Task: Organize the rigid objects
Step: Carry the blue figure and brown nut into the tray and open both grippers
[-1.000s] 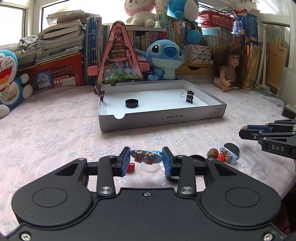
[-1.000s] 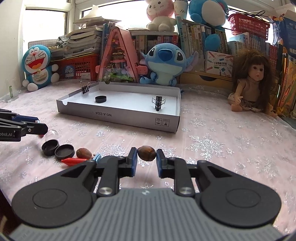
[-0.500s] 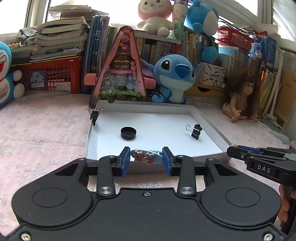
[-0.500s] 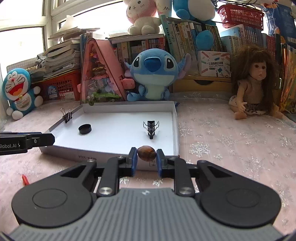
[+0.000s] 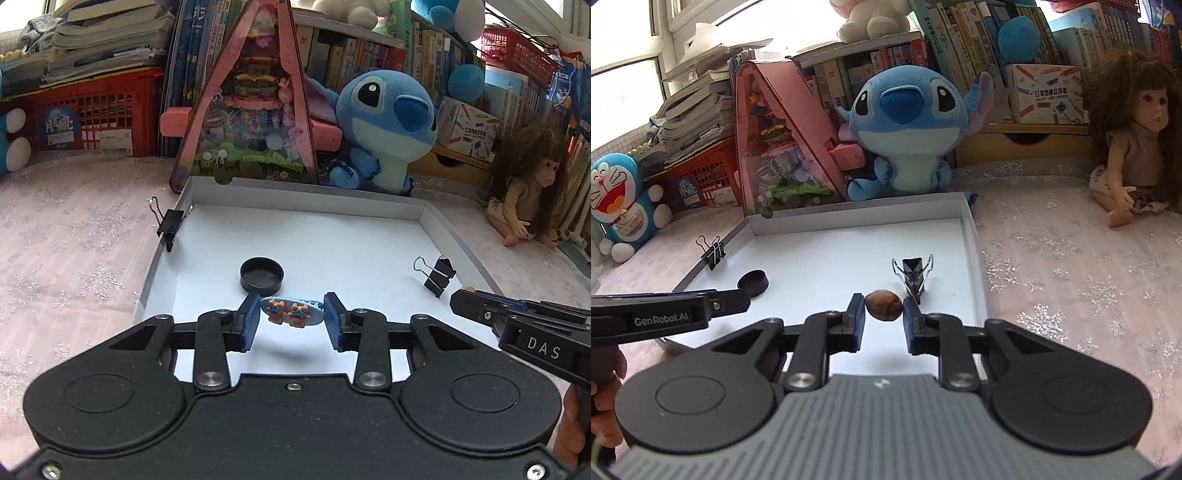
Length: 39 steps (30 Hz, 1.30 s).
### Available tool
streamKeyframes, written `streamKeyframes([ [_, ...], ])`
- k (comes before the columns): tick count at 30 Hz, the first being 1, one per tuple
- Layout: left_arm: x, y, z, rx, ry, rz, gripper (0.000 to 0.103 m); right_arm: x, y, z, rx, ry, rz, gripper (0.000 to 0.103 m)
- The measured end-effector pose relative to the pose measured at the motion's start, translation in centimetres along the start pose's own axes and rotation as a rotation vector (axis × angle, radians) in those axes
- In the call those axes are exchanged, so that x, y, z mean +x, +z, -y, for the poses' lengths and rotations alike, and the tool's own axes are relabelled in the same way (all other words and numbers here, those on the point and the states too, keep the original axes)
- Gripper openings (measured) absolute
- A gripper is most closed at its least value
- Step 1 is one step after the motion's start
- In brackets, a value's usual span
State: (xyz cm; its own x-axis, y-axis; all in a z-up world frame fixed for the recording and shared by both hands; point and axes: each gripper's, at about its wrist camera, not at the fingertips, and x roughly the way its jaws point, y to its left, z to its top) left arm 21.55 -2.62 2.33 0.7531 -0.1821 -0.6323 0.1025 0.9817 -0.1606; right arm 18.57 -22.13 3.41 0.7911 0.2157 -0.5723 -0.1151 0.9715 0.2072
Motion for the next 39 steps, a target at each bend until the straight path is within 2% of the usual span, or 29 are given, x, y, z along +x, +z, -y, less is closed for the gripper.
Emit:
streamKeyframes([
  [3,1.4,0.1,0.8,0.005,0.000,0.001,0.035,1.5,0.2,-0.4,-0.030,0.011,-0.006,0.027],
  [7,3.0,0.5,1.9,0.035,0.019,-0.002,0.035,3.2,0.5,0.0,-0.006,0.012,-0.024,0.027],
  [12,4.2,0.5,2.3,0.041,0.024,-0.001,0.035,4.3,0.6,-0.3,-0.036,-0.017,-0.028,0.027],
  [32,4.8,0.2,3.1,0.088,0.050,0.032,0.035,5.5,0.3,-0.9,-0.082,-0.045,-0.033,0.027],
  [36,4.6,0.4,2.8,0.073,0.039,0.036,0.036,5.4,0.4,-1.1,-0.086,-0.043,-0.044,0.031],
  [38,4.2,0.5,2.7,0.070,0.026,0.052,0.038,5.2,0.6,-1.1,-0.086,-0.032,-0.046,0.032],
  [39,4.0,0.5,2.7,0.071,0.024,0.056,0.044,5.0,0.6,-1.1,-0.086,-0.034,-0.038,0.034],
])
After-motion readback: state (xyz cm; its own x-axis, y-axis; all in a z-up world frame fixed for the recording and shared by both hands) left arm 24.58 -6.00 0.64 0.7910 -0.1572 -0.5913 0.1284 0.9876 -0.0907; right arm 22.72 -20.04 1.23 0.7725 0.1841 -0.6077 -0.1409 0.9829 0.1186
